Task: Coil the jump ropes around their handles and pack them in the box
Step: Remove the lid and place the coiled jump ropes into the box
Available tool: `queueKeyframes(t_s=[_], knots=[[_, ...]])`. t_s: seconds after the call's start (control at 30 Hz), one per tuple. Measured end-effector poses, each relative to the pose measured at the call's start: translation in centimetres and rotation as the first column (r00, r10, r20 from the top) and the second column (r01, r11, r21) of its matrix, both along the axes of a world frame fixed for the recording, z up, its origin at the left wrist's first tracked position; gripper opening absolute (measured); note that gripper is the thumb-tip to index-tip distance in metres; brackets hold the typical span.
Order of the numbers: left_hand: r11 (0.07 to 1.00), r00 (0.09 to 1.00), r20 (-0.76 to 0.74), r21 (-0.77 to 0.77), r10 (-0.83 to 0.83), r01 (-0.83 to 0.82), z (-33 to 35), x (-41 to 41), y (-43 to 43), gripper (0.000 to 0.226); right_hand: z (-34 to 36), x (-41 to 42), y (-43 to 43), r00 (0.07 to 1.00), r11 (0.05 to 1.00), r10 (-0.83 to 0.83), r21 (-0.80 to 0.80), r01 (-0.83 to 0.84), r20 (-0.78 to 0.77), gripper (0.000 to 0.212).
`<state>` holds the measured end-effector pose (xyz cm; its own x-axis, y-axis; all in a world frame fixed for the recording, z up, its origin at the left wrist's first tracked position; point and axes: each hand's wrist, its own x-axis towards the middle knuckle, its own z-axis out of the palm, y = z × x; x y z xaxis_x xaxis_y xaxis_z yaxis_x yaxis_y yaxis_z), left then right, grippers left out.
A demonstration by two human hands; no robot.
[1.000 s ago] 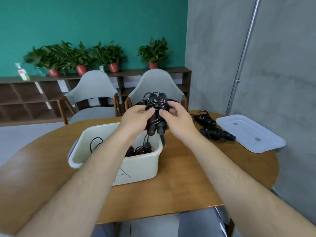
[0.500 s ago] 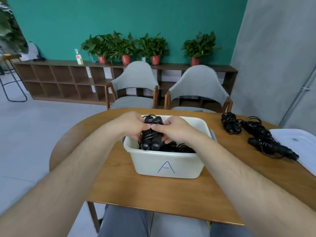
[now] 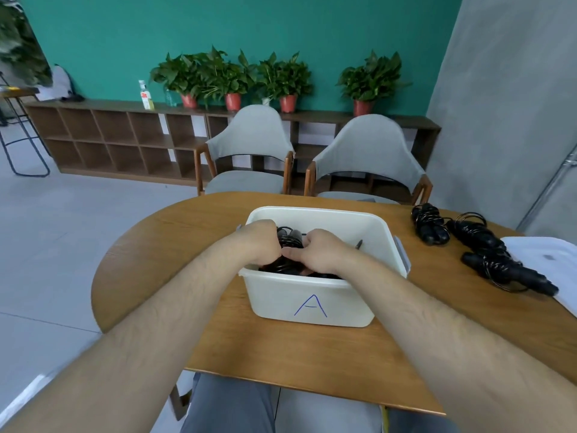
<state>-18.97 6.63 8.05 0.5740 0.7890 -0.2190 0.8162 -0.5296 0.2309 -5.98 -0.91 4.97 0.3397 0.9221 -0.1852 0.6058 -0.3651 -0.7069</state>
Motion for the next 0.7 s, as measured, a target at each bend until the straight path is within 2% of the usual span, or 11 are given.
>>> queueKeyframes(t_s=[0.1, 0.2, 0.27, 0.33, 0.43, 0.57, 0.7], knots=[[0.999, 0.998, -0.060, 0.044, -0.020, 0.022, 0.0, 0.5, 0.0, 0.013, 0.1, 0.2, -0.2, 0.999, 1.000, 0.023, 0.009, -0.024, 0.035, 0.044], [0.991, 0.981, -0.189, 0.111, -0.047, 0.069, -0.4, 0.9, -0.2, 0.006, -0.3, 0.4, 0.1, 0.984, 0.998, 0.055, -0.042, -0.048, 0.170, 0.049], [0.978, 0.956, -0.286, 0.177, -0.059, 0.113, -0.6, 1.2, -0.6, 0.014, -0.6, 0.3, 0.4, 0.965, 0.996, 0.070, -0.079, -0.052, 0.252, 0.049], [0.964, 0.945, -0.319, 0.220, -0.072, 0.148, -0.7, 1.4, -0.9, 0.022, -0.6, -0.1, 0.6, 0.942, 0.991, 0.088, -0.120, -0.052, 0.323, 0.048], [0.964, 0.918, -0.388, 0.197, -0.089, 0.177, -0.1, 1.6, -1.3, 0.025, -0.4, -0.1, 0.7, 0.931, 0.988, 0.101, -0.145, -0.053, 0.351, 0.048], [0.963, 0.932, -0.345, 0.191, -0.116, 0.190, 1.1, 1.3, -1.3, 0.021, 0.4, 0.2, -0.2, 0.932, 0.989, 0.098, -0.135, -0.054, 0.349, 0.047], [0.956, 0.977, -0.184, 0.252, -0.108, 0.153, 1.5, 1.1, -0.6, 0.020, 0.9, 0.2, -0.7, 0.930, 0.994, 0.069, -0.104, -0.033, 0.362, 0.048]])
